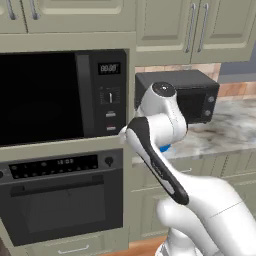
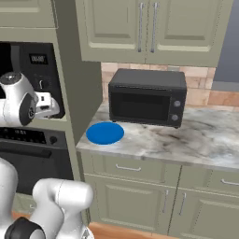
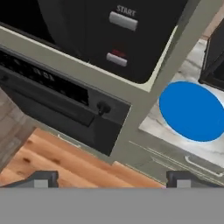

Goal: Take the fish from the oven and place it on the plate on the counter.

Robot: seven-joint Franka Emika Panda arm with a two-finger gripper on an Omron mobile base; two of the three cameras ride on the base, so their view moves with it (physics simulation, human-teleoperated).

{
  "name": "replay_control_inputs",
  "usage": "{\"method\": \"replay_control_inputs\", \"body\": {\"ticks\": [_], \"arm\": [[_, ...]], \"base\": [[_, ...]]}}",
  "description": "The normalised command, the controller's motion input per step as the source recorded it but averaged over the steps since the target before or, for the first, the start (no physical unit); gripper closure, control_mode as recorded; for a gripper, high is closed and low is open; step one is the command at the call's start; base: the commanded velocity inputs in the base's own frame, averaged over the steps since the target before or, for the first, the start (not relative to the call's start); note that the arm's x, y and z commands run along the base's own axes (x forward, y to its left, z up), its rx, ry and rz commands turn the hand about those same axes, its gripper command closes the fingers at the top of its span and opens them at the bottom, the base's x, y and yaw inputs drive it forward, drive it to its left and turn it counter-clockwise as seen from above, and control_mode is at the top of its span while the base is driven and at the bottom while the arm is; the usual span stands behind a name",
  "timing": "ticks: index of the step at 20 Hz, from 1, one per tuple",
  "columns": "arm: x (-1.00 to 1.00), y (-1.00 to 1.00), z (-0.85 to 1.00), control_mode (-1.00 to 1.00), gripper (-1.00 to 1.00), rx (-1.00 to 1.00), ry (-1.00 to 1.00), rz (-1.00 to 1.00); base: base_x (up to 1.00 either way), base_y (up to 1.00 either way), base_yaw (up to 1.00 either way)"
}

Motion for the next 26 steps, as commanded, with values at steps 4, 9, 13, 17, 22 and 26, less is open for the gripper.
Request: {"method": "replay_control_inputs", "body": {"ticks": [4, 9, 13, 17, 22, 26], "arm": [[0.00, 1.00, -0.20, -1.00, -1.00, -0.20, -0.17, 0.26], [0.00, 1.00, -0.26, -1.00, -1.00, -0.32, -0.05, 0.19], [-0.02, 1.00, -0.20, -1.00, -1.00, -0.35, 0.00, 0.16], [-0.07, 0.97, -0.22, -1.00, -1.00, -0.22, -0.01, 0.10], [-0.14, 0.53, -0.59, -1.00, -1.00, -0.13, -0.07, 0.08], [0.00, 0.02, -0.81, -1.00, -1.00, -0.04, -0.02, 0.14]], "base": [[0.00, 0.00, 0.00], [0.00, 0.00, 0.00], [0.00, 0.00, 0.00], [0.00, 0.00, 0.00], [0.00, 0.00, 0.00], [0.00, 0.00, 0.00]]}}
